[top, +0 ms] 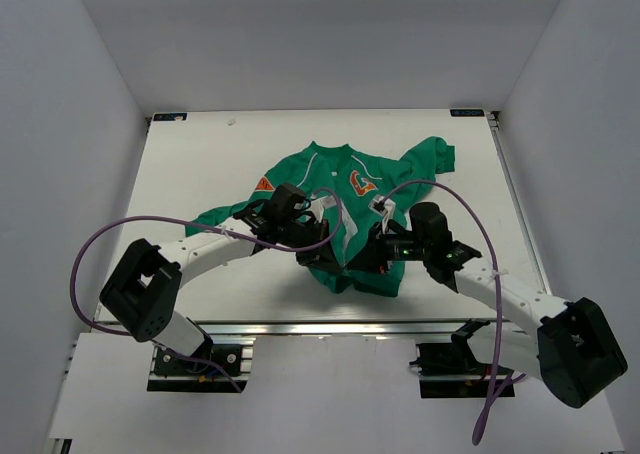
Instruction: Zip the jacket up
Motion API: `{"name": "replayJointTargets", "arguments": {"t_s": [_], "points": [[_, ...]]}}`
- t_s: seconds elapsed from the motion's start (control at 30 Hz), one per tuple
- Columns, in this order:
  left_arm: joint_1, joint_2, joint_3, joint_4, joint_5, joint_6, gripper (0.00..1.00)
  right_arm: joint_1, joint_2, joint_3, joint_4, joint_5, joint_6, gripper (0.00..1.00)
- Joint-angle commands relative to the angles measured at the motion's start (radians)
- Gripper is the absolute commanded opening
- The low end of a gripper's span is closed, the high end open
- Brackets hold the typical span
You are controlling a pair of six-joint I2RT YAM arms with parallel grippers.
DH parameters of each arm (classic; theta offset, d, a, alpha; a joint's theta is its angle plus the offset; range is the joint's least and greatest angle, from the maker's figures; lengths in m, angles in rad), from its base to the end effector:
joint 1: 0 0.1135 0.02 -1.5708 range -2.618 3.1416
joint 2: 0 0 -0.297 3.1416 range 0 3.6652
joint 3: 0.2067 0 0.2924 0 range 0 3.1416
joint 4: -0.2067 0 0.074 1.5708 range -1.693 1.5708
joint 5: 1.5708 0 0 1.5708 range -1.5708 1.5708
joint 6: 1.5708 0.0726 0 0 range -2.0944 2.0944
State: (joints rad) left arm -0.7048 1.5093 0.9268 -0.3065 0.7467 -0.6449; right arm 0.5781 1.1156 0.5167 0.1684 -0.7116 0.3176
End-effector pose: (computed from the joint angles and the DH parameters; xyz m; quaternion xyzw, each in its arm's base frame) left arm 0.2377 -0.2669 0.2038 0.1482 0.8735 -0.4629 0.0283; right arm 0.2059 0.1910 0.2147 -0.2889 0.7580 0.4834 0.3291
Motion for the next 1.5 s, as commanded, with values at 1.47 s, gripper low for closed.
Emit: {"name": "replayJointTargets", "arguments": {"t_s": [1.47], "points": [[0.002, -0.021, 0.064, -0.016, -0.015, 0.011, 0.0, 0.04, 0.089, 0.069, 0.065, 0.009, 0.083, 0.0]]}}
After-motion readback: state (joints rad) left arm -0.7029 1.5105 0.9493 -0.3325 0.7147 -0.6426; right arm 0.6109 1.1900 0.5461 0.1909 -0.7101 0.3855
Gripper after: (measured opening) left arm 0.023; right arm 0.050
